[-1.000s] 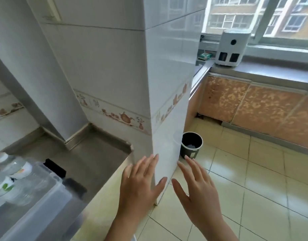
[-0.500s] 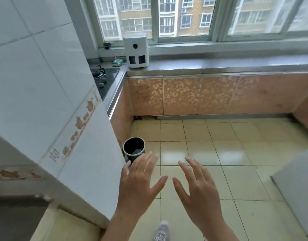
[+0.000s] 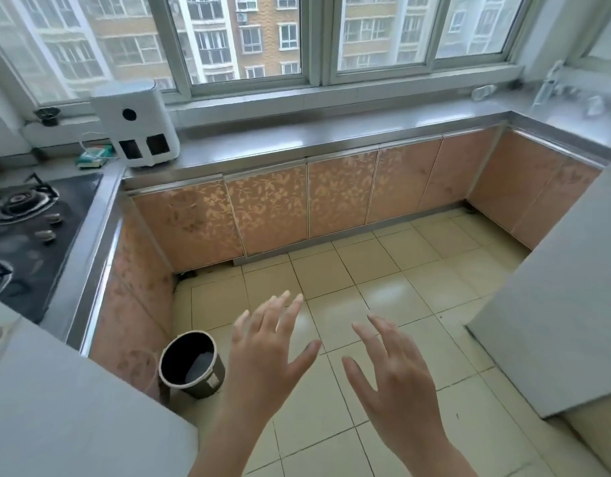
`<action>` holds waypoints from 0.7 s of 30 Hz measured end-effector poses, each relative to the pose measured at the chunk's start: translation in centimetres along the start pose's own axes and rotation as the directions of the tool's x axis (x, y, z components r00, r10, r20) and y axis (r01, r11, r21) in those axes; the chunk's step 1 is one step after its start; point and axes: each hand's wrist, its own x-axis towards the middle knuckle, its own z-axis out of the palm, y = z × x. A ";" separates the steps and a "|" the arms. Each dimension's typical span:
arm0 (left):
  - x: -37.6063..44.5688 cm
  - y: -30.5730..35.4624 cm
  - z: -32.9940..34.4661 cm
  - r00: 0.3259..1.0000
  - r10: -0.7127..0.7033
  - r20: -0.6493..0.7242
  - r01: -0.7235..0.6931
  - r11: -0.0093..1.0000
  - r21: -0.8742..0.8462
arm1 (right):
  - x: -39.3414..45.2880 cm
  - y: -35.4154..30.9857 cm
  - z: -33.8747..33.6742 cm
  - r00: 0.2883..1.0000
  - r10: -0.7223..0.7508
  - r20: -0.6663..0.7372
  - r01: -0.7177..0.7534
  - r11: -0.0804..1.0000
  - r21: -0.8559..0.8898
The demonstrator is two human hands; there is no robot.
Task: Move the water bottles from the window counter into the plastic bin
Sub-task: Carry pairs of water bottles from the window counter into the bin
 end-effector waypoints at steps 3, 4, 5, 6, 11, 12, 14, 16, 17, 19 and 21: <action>4.2 0.7 2.0 0.999 0.045 0.018 -0.045 0.999 -0.026 | 2.8 2.3 0.6 0.998 0.055 0.008 -0.055 0.998 -0.025; 5.5 1.0 2.8 0.998 0.056 0.024 -0.055 0.998 -0.035 | 3.8 3.2 0.7 0.997 0.072 0.013 -0.071 0.997 -0.032; 6.9 1.3 3.6 0.997 0.067 0.034 -0.066 0.997 -0.041 | 4.9 4.2 0.8 0.996 0.089 0.015 -0.088 0.995 -0.037; 8.4 1.6 4.5 0.996 0.076 0.046 -0.074 0.996 -0.046 | 6.0 5.2 0.9 0.994 0.107 0.011 -0.106 0.994 -0.041; 16.3 4.3 9.3 0.990 0.125 0.071 -0.122 0.991 -0.048 | 12.1 11.4 1.6 0.986 0.164 -0.011 -0.164 0.985 -0.043; 18.1 5.0 10.3 0.989 0.134 0.069 -0.130 0.990 -0.050 | 13.5 12.9 1.7 0.985 0.173 -0.013 -0.174 0.984 -0.043; 21.6 6.5 12.0 0.988 0.141 0.069 -0.137 0.989 -0.053 | 16.4 15.7 1.7 0.984 0.179 -0.013 -0.180 0.982 -0.051; 25.4 8.2 13.5 0.987 0.145 0.062 -0.142 0.989 -0.050 | 19.7 18.4 1.4 0.985 0.171 -0.017 -0.172 0.983 -0.058; 27.2 9.1 14.1 0.987 0.151 0.055 -0.148 0.988 -0.052 | 21.3 19.6 1.2 0.986 0.163 -0.019 -0.164 0.985 -0.061; 30.8 10.9 15.4 0.985 0.164 0.046 -0.161 0.985 -0.058 | 24.5 22.0 0.7 0.990 0.142 -0.023 -0.143 0.987 -0.069; 34.1 12.6 16.7 0.983 0.176 0.046 -0.172 0.983 -0.067 | 27.4 24.3 0.3 0.991 0.131 -0.031 -0.133 0.988 -0.074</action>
